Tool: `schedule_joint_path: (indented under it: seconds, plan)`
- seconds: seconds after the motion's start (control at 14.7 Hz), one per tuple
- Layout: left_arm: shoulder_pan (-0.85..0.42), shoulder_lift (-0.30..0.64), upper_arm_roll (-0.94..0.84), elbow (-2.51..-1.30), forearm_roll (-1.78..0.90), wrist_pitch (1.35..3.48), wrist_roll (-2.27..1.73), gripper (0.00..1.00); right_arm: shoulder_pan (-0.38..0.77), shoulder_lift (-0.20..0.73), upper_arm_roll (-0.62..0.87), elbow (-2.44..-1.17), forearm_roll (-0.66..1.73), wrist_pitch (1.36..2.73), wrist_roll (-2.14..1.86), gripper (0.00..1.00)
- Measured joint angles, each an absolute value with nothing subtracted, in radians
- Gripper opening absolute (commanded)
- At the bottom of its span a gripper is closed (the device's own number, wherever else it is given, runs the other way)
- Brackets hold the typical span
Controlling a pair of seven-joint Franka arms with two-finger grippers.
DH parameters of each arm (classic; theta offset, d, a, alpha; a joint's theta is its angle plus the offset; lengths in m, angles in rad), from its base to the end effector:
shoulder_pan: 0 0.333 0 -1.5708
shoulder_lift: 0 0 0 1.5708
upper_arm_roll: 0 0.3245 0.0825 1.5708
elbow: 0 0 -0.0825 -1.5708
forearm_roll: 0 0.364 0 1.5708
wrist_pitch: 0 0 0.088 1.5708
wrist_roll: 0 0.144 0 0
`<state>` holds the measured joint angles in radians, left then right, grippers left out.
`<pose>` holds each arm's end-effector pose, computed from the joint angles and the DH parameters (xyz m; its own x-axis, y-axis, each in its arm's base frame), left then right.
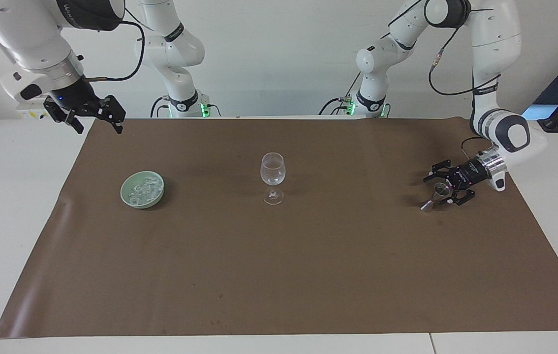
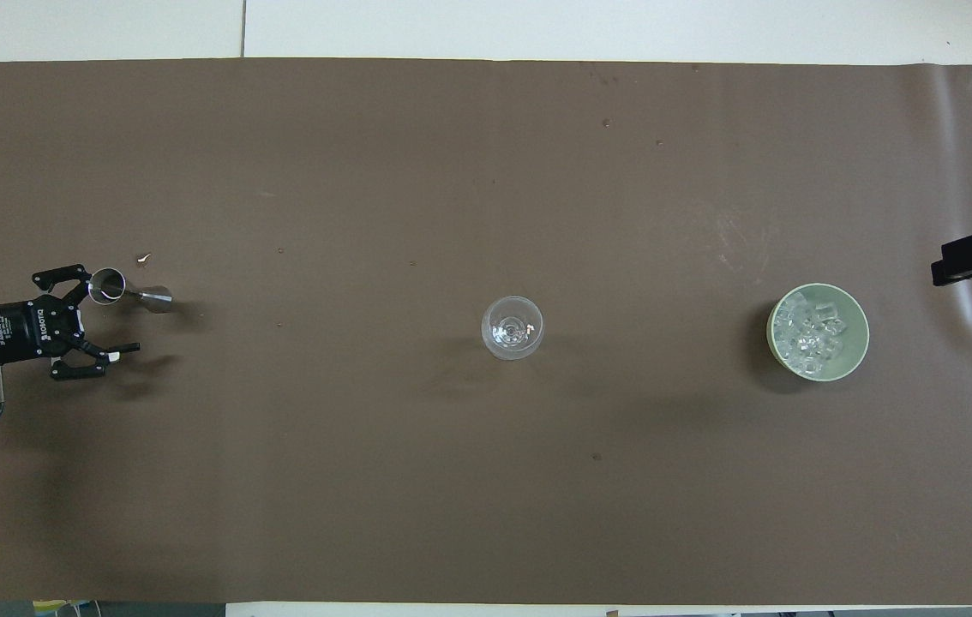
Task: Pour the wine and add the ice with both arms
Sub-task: 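Close the left gripper around the metal jigger and lift it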
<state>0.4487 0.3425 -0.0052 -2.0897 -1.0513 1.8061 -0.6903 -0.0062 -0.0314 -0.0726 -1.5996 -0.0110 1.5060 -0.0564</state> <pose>0.5133 0.1290 0.2596 -0.0786 0.4838 -0.8717 0.9824 0.1860 0.0146 0.5132 -0.0427 0.5941 0.9978 -0.0228 -0.0626 -0.0225 -0.9997 0.0052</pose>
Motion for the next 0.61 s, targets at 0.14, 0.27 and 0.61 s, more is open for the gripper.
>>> schedule_joint_path:
  seconds: [0.14,0.27,0.61]
  plan:
    - [0.448,0.342,-0.006,-2.09,-1.07,1.812,-0.69,1.0,-0.006,-0.031,-0.073,-1.6,-0.011,1.506,-0.056,1.0]
    - [0.447,0.342,-0.007,-2.091,-1.092,1.82,-0.69,1.0,-0.006,-0.031,-0.073,-1.6,-0.011,1.506,-0.056,1.0]
    - [0.437,0.342,-0.007,-2.104,-1.125,1.844,-0.69,0.99,-0.006,-0.031,-0.073,-1.6,-0.011,1.506,-0.056,1.0]
